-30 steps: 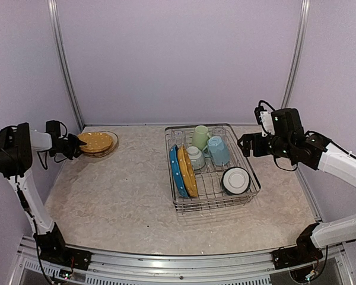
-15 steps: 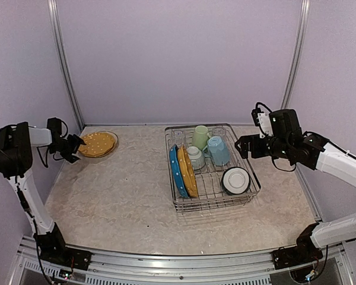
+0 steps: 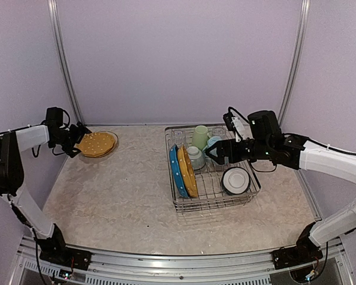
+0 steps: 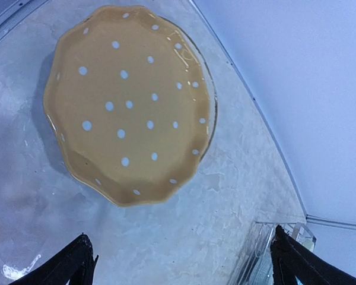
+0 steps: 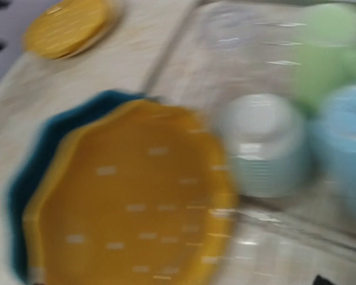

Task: Unload the mixed dishes from the dish rack

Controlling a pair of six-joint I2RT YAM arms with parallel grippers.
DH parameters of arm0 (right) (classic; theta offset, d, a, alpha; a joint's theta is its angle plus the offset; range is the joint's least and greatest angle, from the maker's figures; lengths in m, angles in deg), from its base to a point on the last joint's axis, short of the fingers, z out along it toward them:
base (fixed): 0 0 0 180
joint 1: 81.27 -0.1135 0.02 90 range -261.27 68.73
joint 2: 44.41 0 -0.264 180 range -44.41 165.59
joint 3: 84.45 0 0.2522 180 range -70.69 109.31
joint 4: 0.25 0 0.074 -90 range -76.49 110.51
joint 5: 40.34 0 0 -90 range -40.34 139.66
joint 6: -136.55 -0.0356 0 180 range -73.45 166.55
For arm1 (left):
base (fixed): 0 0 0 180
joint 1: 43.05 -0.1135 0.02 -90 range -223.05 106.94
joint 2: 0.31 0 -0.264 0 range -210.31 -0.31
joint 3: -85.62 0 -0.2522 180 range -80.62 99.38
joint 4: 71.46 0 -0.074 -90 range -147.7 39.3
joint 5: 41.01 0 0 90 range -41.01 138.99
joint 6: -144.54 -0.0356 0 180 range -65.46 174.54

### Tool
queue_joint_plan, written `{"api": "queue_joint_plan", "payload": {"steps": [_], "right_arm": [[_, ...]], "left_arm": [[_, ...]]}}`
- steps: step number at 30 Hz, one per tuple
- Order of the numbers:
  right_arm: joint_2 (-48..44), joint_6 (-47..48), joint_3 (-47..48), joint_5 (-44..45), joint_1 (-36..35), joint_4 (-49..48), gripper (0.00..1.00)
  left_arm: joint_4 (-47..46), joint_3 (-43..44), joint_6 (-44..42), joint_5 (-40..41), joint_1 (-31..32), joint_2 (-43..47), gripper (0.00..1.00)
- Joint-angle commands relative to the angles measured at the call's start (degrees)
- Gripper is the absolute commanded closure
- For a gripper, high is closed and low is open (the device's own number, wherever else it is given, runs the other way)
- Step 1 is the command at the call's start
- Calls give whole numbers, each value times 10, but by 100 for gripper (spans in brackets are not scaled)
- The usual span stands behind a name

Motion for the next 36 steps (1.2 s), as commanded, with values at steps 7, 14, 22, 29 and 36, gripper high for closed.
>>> {"api": "queue_joint_plan", "payload": {"steps": [7, 14, 22, 29, 36], "right_arm": [[97, -37, 49, -74, -63, -84, 13], [150, -40, 77, -99, -65, -94, 30], [188, -28, 104, -79, -76, -73, 39], [211, -25, 113, -72, -85, -66, 59], [220, -35, 116, -57, -94, -62, 55]], "left_arm": [[30, -65, -44, -8, 110, 156, 1], [66, -53, -52, 37, 191, 191, 1], [72, -53, -48, 48, 223, 205, 1], [78, -44, -49, 49, 229, 215, 1], [85, -37, -48, 52, 234, 222, 1]]}}
